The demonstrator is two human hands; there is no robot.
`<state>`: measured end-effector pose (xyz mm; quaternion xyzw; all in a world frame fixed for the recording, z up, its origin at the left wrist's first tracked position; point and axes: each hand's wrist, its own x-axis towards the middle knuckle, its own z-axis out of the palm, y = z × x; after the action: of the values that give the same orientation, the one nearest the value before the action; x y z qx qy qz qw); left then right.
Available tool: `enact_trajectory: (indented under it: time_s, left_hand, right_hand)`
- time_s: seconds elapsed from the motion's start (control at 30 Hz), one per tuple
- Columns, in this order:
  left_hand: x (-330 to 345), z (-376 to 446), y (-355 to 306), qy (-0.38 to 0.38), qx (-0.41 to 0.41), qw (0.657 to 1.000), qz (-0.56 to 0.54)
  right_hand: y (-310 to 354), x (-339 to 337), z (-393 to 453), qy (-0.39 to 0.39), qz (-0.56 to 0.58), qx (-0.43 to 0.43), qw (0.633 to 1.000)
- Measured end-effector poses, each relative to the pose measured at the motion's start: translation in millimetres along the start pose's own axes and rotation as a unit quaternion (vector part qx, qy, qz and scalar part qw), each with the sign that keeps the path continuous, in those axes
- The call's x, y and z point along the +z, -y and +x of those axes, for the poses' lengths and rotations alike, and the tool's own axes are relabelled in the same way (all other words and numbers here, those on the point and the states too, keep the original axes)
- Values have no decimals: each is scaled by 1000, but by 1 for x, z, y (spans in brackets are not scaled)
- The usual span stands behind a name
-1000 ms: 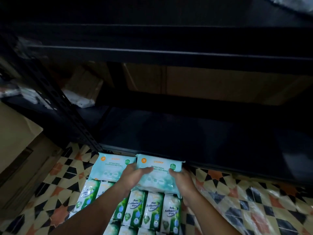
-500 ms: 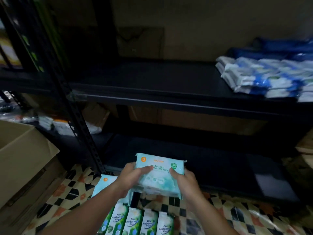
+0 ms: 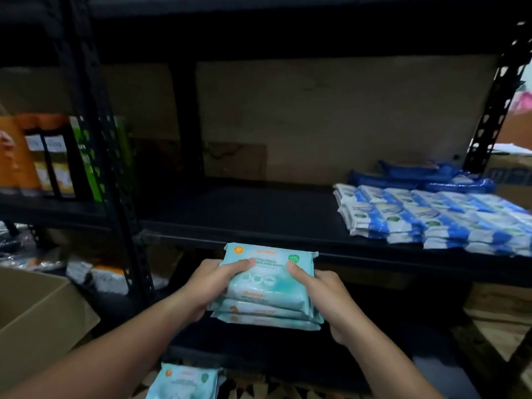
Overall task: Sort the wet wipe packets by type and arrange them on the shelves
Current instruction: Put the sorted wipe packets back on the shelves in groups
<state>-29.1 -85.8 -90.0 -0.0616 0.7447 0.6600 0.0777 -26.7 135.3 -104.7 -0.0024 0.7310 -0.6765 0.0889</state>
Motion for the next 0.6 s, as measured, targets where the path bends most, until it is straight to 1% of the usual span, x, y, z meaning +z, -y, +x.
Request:
enact_trajectory:
  time_s: [0.17,0.37,0.5,0.6]
  left_hand:
    - [-3,-17,-56,-7,3,1000,6]
    - [-5,-4,-115,-12,12,1000,12]
    - [0,11,-141,0,25,1000,6]
    - [9,23,-151,-11,32,999,6]
  right_hand:
    - [50,-12,-11,10,14,-4,1000]
    - [95,-29,2,-7,26,-17,999]
    - [115,-39,17,-32,17,-39,999]
    - [119,-44,35,-46,35,-25,998]
